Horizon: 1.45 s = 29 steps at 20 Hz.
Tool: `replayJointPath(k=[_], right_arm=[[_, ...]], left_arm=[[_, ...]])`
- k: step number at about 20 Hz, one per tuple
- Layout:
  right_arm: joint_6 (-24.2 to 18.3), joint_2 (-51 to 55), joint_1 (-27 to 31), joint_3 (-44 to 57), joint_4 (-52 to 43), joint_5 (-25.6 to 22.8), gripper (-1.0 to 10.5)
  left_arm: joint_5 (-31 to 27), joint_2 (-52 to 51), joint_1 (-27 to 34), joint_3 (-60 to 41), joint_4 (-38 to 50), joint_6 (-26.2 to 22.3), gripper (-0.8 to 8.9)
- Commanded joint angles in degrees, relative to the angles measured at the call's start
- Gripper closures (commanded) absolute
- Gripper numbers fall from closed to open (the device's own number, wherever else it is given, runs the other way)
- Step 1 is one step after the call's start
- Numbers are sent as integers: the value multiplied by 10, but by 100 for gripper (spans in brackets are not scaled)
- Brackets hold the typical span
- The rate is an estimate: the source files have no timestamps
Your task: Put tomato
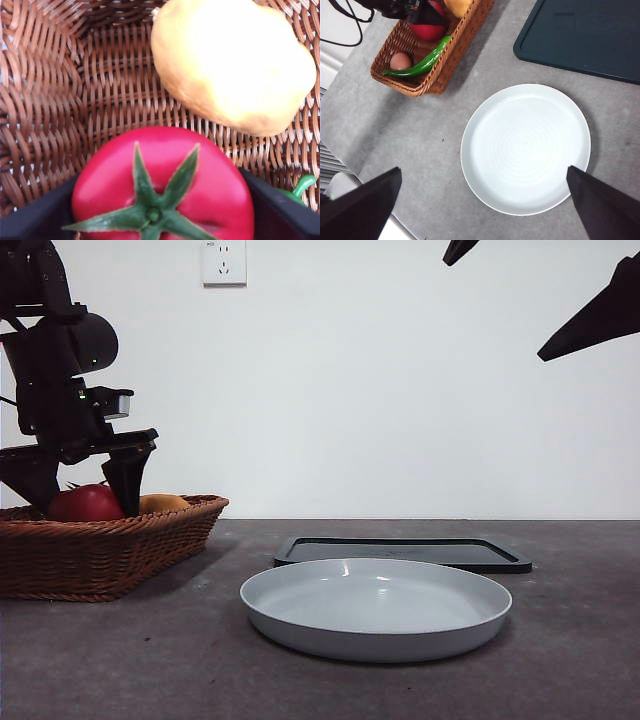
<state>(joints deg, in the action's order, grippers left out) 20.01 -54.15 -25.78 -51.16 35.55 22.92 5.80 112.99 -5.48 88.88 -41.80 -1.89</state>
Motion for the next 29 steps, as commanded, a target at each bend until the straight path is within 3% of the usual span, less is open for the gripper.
replayJointPath(k=[1,7,14,23,29], right_arm=[[6,-5,-3,-8,-3,2,375],[6,-5,-3,-8,-3,2,375],[6,-5,-3,-8,-3,1,376],[6,-5,-3,-8,-2,-8,376],[22,-5,-3,-8,22,-81,376]], left_arm=[[-2,16,0,15,-10,-4,507],[-2,-14,-2,20,-49,15,507],[3,-120,-35,20,-99,42,507],[3,-174,-196,14,-124,44,507],[3,-166,-292,13,-82,43,507]])
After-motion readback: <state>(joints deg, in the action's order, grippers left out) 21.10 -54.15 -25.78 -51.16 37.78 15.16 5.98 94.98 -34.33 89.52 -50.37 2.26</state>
